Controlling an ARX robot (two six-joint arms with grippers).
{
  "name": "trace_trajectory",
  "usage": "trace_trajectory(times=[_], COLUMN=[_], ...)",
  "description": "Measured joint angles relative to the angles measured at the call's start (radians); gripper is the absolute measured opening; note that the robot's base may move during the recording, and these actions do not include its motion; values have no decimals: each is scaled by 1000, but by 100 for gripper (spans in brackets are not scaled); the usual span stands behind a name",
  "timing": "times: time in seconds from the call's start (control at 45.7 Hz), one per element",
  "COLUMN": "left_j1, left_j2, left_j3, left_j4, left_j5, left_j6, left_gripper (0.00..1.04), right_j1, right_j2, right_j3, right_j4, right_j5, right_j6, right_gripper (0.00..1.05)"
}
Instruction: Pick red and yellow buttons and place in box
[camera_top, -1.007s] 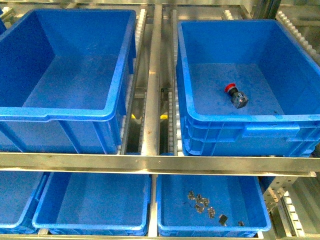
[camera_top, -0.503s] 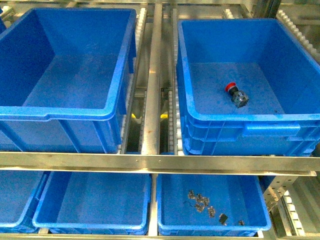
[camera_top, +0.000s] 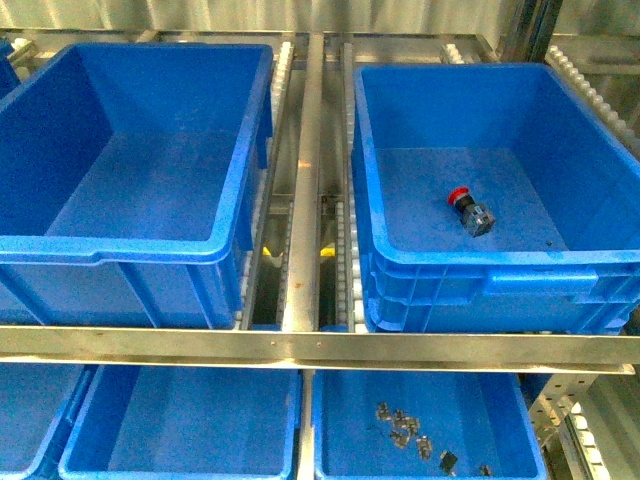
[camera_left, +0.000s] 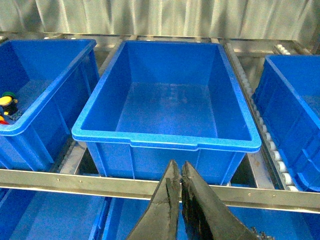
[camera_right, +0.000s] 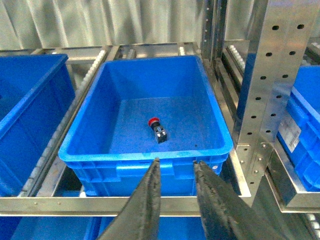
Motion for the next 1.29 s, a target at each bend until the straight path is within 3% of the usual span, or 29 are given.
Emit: trace_trajectory(times=[0.328,1.16,1.291], left_j1=[0,0,0], left_j2=[0,0,0], left_j3=[0,0,0], left_j4=[0,0,0], left_j5=[5,0,-3], left_j6=[0,0,0], left_gripper=[2,2,23], right_j1=[0,0,0], right_j2=[0,-2,-2], right_j3=[0,0,0], right_j4=[0,-4,-4], right_j5=[6,2,-5], right_j6=[0,0,0], right_gripper=[98,97,97])
